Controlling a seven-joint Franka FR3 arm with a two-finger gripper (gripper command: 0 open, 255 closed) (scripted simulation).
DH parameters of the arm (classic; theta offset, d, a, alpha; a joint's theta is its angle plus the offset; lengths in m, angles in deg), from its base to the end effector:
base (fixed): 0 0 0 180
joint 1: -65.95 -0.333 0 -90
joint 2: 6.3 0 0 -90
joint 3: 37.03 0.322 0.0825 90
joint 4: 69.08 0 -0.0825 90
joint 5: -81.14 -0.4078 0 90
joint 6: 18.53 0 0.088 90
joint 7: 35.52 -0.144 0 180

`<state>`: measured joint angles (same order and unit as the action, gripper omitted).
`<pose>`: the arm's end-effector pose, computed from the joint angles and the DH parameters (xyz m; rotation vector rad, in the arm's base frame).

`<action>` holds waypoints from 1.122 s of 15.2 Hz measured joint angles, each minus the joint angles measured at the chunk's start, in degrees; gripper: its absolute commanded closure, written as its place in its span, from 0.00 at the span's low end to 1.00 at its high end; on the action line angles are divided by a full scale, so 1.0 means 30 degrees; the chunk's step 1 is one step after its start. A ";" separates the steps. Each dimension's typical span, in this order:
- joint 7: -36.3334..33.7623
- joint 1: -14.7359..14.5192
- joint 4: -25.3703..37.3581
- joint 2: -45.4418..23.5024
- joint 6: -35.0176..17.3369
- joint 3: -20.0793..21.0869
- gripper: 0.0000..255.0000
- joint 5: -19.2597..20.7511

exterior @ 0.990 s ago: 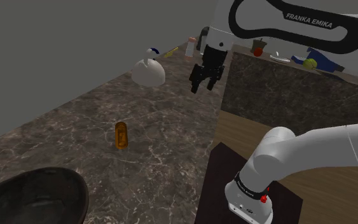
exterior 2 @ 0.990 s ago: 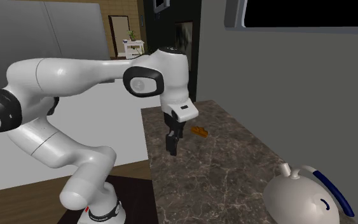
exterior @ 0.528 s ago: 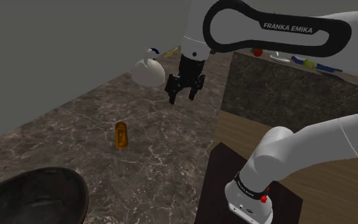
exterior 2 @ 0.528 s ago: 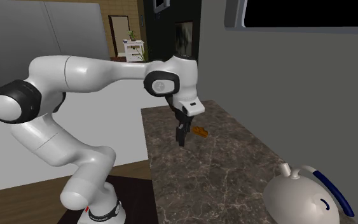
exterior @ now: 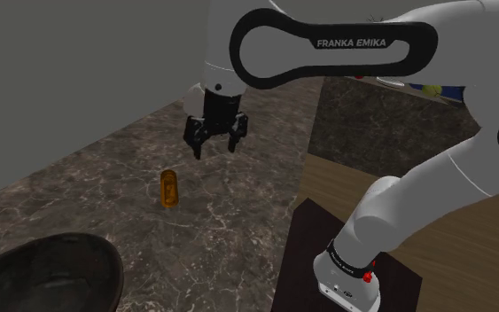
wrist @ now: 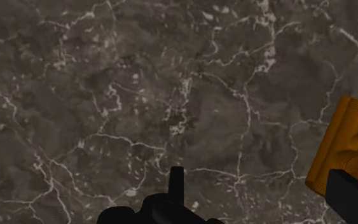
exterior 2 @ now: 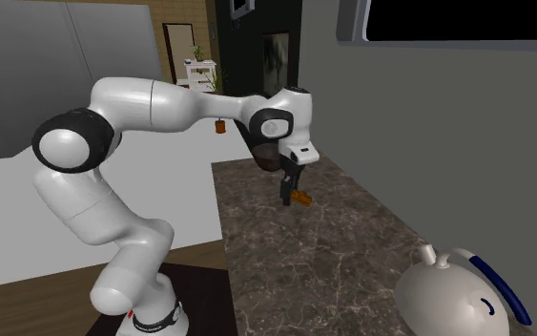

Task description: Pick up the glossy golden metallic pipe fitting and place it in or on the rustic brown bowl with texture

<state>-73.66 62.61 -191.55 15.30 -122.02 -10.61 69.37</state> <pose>0.3946 0.2716 0.5060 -3.0858 0.3417 0.0129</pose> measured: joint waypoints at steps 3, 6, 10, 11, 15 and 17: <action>-0.1769 0.0057 0.1250 -0.1996 -0.0638 0.1218 0.00 0.0586; -0.3756 -0.0015 0.2704 -0.4222 -0.1164 0.2400 0.00 0.1558; -0.5652 -0.0265 0.4058 -0.6482 -0.1657 0.3235 0.00 0.2811; -0.5745 -0.0286 0.3981 -0.6616 -0.1843 0.3268 0.00 0.2887; -0.5977 -0.0351 0.3388 -0.7065 -0.2803 0.3354 0.00 0.3149; -0.5992 -0.0360 0.3103 -0.7105 -0.3121 0.3364 0.00 0.3169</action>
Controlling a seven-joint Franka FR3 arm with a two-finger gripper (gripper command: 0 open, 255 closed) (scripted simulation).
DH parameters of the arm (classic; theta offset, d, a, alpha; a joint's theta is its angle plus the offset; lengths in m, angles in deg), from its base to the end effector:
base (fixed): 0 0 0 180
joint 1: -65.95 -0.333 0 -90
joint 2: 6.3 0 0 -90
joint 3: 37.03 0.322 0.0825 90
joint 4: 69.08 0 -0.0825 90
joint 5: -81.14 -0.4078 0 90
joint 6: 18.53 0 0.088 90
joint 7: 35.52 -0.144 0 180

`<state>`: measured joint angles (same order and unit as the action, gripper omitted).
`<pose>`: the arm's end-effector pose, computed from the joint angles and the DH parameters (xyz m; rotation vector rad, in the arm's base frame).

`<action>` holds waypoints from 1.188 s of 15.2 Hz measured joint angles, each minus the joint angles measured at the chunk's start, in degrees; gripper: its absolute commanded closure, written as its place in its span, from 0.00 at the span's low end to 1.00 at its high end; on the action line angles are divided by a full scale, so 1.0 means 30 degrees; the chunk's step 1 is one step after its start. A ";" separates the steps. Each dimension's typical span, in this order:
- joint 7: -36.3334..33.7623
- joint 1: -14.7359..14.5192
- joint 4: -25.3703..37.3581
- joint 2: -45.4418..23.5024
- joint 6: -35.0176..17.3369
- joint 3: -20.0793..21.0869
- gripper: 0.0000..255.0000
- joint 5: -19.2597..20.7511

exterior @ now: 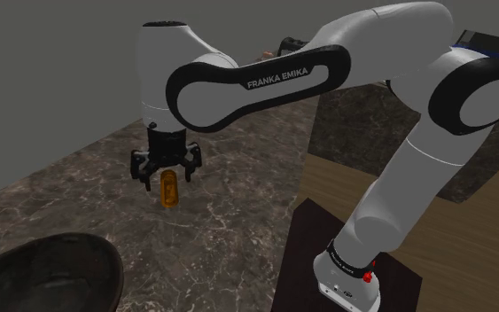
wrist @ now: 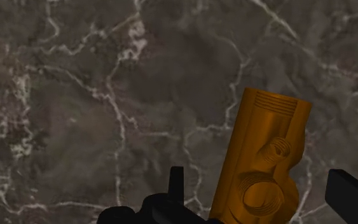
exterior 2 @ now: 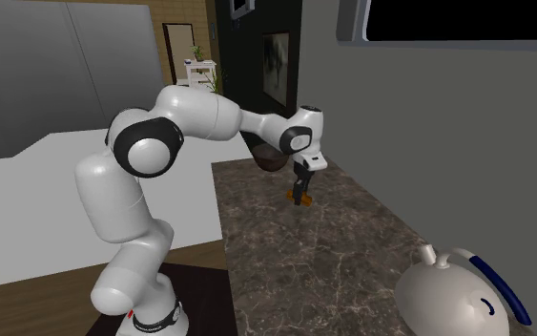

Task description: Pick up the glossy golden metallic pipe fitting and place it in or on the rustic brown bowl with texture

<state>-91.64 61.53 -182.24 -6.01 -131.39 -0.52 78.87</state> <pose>0.4330 0.3810 0.4284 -3.0894 0.4362 0.0403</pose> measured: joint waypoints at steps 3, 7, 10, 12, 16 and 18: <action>-0.0003 -0.0005 -0.0104 0.0012 -0.0100 0.0005 0.00 -0.0007; -0.0003 -0.0005 -0.0119 0.0014 -0.0116 0.0005 1.00 -0.0008; -0.0003 -0.0006 -0.0119 0.0015 -0.0117 0.0006 1.00 -0.0009; -0.0003 -0.0006 -0.0119 0.0016 -0.0118 0.0006 1.00 -0.0010; -0.0003 -0.0006 -0.0116 0.0019 -0.0119 0.0006 1.00 -0.0012; -0.0007 -0.0008 -0.0032 0.0045 -0.0009 0.0008 1.00 -0.0027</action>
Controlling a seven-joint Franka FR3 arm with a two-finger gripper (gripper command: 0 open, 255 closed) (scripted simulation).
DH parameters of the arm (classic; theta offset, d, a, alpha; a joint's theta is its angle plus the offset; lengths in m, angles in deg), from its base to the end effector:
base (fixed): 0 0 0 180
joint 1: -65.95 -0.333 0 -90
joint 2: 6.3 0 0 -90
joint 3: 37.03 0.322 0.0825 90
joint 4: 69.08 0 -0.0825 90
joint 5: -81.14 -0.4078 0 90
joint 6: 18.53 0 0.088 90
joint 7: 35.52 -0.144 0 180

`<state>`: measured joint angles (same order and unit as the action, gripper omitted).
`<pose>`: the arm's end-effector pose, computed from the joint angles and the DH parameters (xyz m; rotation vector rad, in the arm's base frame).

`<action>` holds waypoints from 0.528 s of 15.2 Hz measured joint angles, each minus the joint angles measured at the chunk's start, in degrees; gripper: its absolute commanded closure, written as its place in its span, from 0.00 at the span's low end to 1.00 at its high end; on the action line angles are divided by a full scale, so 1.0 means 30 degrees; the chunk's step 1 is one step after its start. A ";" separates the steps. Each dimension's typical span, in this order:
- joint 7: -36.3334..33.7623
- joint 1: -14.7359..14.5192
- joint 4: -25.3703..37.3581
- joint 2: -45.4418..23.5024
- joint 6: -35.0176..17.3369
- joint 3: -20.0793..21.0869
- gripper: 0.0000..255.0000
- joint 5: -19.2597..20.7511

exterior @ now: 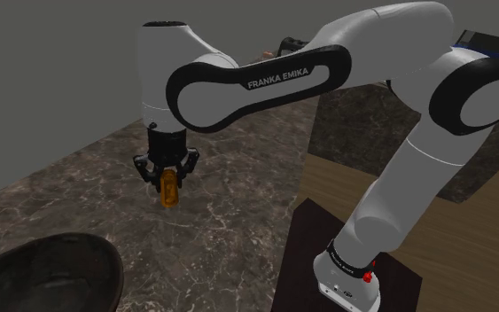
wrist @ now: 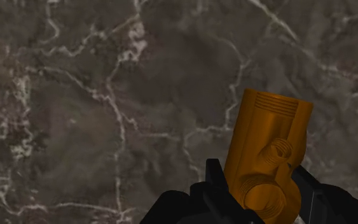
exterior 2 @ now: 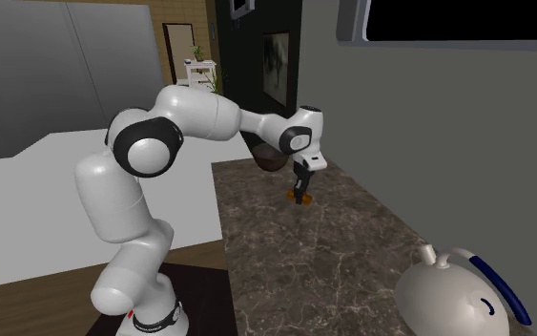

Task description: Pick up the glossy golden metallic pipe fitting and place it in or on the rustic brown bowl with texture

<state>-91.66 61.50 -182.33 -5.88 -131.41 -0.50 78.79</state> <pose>0.4322 0.3813 0.4287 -3.0890 0.4362 0.0396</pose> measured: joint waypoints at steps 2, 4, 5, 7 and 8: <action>0.0025 0.0011 0.0332 0.0082 0.0400 -0.0012 1.00 -0.0043; 0.0114 0.0036 0.0588 0.0324 0.0853 -0.0044 1.00 -0.0189; 0.0101 0.0039 0.0885 0.0295 0.1125 -0.0046 1.00 -0.0166; 0.0160 0.0069 0.1347 0.0394 0.1673 -0.0082 1.00 -0.0221; 0.0157 0.0070 0.1549 0.0429 0.1901 -0.0085 1.00 -0.0236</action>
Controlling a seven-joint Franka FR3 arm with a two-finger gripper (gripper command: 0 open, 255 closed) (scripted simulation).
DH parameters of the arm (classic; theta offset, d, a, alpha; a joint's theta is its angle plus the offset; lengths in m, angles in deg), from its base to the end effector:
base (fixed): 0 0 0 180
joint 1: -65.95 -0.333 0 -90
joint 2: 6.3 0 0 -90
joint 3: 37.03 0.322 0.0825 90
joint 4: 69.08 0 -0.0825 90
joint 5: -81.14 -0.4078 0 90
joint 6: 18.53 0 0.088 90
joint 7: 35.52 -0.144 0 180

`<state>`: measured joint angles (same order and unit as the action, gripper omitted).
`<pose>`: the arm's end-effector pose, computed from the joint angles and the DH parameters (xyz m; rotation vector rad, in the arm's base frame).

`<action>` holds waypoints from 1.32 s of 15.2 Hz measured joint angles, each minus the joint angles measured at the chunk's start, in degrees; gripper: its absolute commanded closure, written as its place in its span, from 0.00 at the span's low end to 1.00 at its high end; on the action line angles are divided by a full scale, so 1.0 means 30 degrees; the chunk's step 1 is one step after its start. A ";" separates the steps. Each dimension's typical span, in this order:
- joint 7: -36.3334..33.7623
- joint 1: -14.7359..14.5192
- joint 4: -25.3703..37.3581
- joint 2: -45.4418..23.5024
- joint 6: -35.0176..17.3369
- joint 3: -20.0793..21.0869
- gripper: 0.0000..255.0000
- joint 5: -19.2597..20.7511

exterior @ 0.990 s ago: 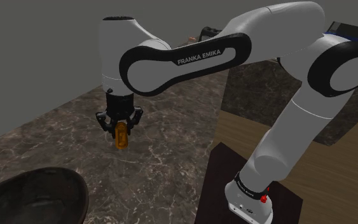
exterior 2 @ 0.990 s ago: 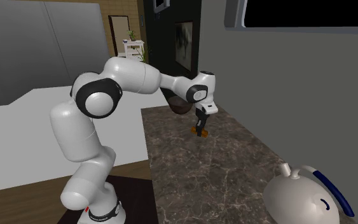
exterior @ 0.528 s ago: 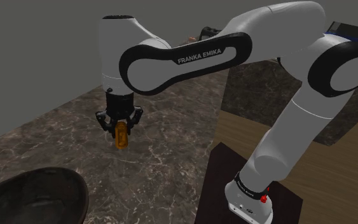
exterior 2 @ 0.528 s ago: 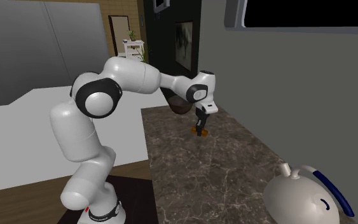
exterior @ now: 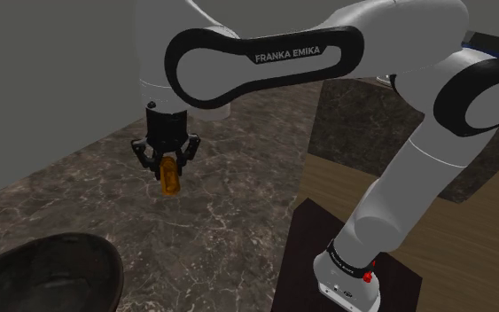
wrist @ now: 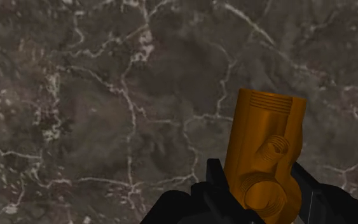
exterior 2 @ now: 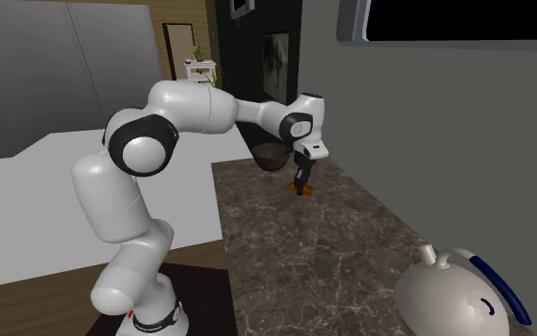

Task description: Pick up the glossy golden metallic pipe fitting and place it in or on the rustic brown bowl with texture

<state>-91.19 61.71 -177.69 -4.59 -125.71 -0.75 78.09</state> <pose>0.4329 0.3809 0.4708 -3.0891 0.4359 0.0393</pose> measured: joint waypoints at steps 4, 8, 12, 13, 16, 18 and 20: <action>-0.0061 0.0001 0.1014 -0.0023 0.0994 0.0000 1.00 0.0030; -0.0013 0.0035 0.1862 0.0129 0.1968 -0.0044 1.00 -0.0047; -0.0081 0.0036 0.3011 0.0057 0.3054 -0.0041 1.00 0.0003; -0.0085 0.0043 0.3273 0.0023 0.3289 -0.0047 1.00 0.0023; -0.0198 0.0020 0.4295 -0.0193 0.4136 -0.0013 1.00 0.0157; -0.0258 0.0006 0.4881 -0.0281 0.4651 0.0003 1.00 0.0208; -0.0323 -0.0014 0.5504 -0.0374 0.5193 0.0027 1.00 0.0265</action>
<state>-92.16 61.67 -161.18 -5.71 -110.13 -0.67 78.88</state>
